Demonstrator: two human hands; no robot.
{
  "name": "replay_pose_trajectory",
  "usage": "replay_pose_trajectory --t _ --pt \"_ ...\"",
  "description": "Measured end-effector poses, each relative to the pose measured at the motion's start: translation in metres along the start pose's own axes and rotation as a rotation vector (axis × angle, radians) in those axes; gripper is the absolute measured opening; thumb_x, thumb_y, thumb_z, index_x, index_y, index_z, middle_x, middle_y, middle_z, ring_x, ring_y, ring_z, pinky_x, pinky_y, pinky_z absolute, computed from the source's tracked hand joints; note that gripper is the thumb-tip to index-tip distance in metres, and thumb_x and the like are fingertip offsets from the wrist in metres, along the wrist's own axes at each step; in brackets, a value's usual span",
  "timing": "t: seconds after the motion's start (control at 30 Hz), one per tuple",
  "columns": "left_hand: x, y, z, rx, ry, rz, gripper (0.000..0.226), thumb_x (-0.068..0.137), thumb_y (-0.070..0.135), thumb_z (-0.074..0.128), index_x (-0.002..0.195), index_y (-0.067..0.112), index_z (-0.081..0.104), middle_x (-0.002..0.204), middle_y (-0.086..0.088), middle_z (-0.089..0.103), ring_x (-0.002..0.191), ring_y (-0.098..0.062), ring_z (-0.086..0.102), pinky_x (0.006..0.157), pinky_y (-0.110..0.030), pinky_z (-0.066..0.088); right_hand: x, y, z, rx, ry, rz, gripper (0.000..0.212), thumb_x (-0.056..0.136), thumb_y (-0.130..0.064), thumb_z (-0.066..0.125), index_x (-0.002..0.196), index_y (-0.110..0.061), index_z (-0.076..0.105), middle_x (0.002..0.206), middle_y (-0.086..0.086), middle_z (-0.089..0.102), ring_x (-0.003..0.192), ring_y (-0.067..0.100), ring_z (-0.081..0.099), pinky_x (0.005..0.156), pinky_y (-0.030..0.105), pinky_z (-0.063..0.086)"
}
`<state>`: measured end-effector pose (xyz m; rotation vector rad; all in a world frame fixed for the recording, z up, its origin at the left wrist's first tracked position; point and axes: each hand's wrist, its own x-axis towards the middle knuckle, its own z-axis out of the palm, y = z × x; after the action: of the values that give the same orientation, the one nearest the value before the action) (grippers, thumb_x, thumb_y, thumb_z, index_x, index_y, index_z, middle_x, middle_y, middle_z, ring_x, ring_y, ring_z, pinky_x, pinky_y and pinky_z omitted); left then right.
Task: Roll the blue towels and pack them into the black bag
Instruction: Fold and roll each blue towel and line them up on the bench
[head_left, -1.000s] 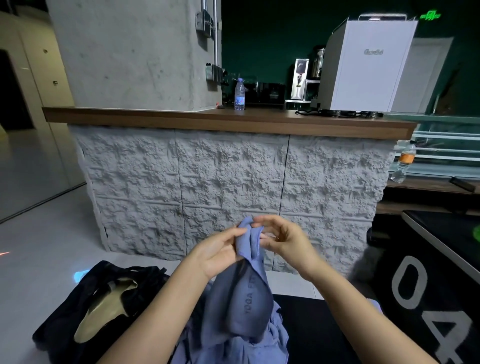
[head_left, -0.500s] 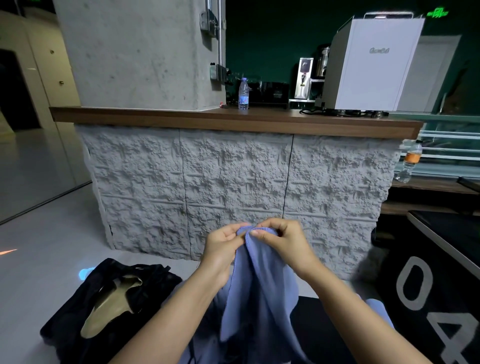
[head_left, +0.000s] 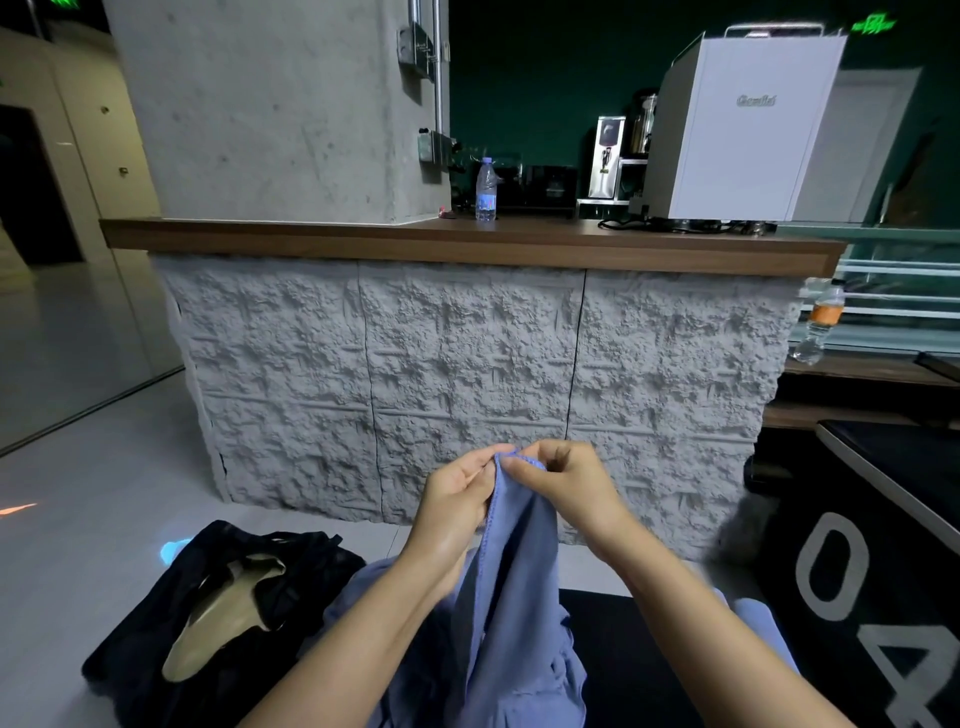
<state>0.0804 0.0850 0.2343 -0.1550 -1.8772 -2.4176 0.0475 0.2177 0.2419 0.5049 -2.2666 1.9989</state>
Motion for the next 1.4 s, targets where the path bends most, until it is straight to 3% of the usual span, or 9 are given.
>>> replay_pose_trajectory --t 0.13,0.37,0.53,0.73,0.93,1.03,1.13,1.3,1.4 --pt "0.002 -0.003 -0.007 0.09 -0.059 0.027 0.022 0.094 0.026 0.056 0.112 0.018 0.065 0.106 -0.002 0.072 0.098 -0.015 0.065 0.089 -0.028 0.047 0.002 0.004 -0.002 -0.068 -0.011 -0.064 0.022 0.082 -0.01 0.071 0.062 -0.014 0.064 0.052 -0.009 0.054 0.052 0.004 0.045 0.054 0.019 0.035" --pt "0.036 0.012 -0.022 0.209 -0.024 0.095 0.018 0.094 0.005 0.05 0.093 0.016 0.065 0.091 -0.001 0.071 0.084 -0.01 0.064 0.073 -0.019 0.049 -0.004 0.021 -0.011 -0.079 -0.183 -0.093 0.021 0.085 -0.022 0.07 0.07 -0.012 0.059 0.056 -0.001 0.044 0.057 0.011 0.035 0.054 0.023 0.027" --pt "0.079 0.042 -0.053 0.361 0.067 0.131 0.021 0.095 0.006 0.049 0.09 0.02 0.064 0.1 0.002 0.067 0.098 -0.008 0.06 0.084 -0.023 0.046 -0.026 0.061 -0.032 -0.74 -0.396 -0.175 0.026 0.074 -0.05 0.072 0.069 -0.03 0.056 0.069 -0.013 0.036 0.068 -0.004 0.037 0.067 0.013 0.027" --pt "0.108 0.055 -0.097 0.528 0.169 0.205 0.025 0.094 0.0 0.047 0.089 0.019 0.063 0.101 0.0 0.064 0.099 -0.01 0.055 0.083 -0.015 0.039 -0.04 0.104 -0.084 -1.221 -0.406 -0.286 0.058 0.076 -0.081 0.043 0.077 -0.024 0.056 0.075 -0.015 0.045 0.082 0.006 0.036 0.075 0.028 0.023" --pt "0.106 0.034 -0.141 0.636 0.189 0.177 0.017 0.093 -0.002 0.049 0.099 0.006 0.062 0.096 -0.013 0.064 0.082 -0.014 0.057 0.068 -0.01 0.043 -0.022 0.106 -0.12 -1.107 -0.088 -0.269 0.041 0.09 -0.062 0.041 0.076 -0.028 0.06 0.124 -0.022 0.047 0.106 0.01 0.038 0.084 0.032 0.037" --pt "0.103 0.018 -0.155 0.647 0.208 0.136 0.017 0.091 -0.002 0.052 0.09 0.012 0.062 0.092 -0.016 0.065 0.084 -0.02 0.056 0.073 -0.026 0.043 -0.007 0.098 -0.119 -0.826 0.154 -0.158 0.024 0.083 -0.041 0.065 0.072 -0.02 0.069 0.102 -0.022 0.06 0.096 0.012 0.045 0.081 0.027 0.037" --pt "0.097 0.011 -0.16 0.645 0.242 0.15 0.017 0.09 -0.005 0.054 0.088 0.011 0.061 0.083 -0.009 0.063 0.074 -0.015 0.054 0.065 -0.014 0.041 0.006 0.078 -0.112 -0.581 0.285 -0.082 0.012 0.076 -0.017 0.077 0.073 -0.024 0.069 0.074 -0.01 0.065 0.073 0.007 0.055 0.067 0.026 0.039" --pt "0.085 0.015 -0.158 0.525 0.272 0.175 0.024 0.091 -0.003 0.053 0.079 0.017 0.061 0.077 -0.002 0.06 0.072 -0.011 0.051 0.072 -0.022 0.04 0.022 0.064 -0.112 -0.842 0.29 -0.035 0.016 0.078 -0.023 0.076 0.091 -0.022 0.067 0.079 0.0 0.06 0.083 0.02 0.05 0.069 0.031 0.038" --pt "0.073 0.023 -0.168 0.331 0.212 0.078 0.017 0.093 0.003 0.051 0.086 0.012 0.062 0.078 -0.001 0.063 0.071 -0.009 0.057 0.07 -0.019 0.047 0.017 0.057 -0.12 -0.285 0.095 0.078 0.033 0.079 -0.03 0.075 0.078 0.0 0.061 0.074 0.007 0.059 0.074 0.017 0.053 0.067 0.028 0.041"
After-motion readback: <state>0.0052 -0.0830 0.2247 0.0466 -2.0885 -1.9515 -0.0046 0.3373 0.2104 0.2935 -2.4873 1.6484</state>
